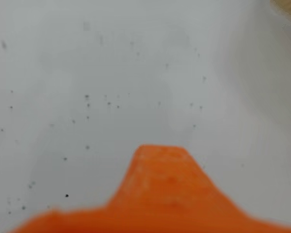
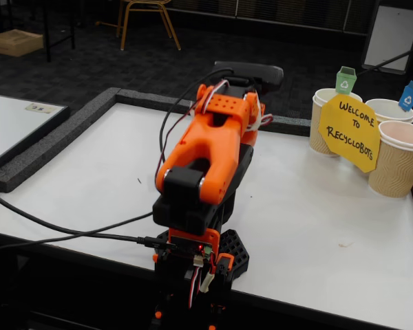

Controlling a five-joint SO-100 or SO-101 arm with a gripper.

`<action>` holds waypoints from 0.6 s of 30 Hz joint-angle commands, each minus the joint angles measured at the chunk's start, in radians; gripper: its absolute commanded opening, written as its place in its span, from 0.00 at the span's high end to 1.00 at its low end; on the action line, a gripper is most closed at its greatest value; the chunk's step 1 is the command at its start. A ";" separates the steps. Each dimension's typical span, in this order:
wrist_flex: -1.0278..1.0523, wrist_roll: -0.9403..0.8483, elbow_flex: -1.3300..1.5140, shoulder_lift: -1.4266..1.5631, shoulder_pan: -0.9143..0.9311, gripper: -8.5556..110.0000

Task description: Sort rubbish by color.

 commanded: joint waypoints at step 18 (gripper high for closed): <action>0.028 0.021 0.041 0.077 -0.005 0.85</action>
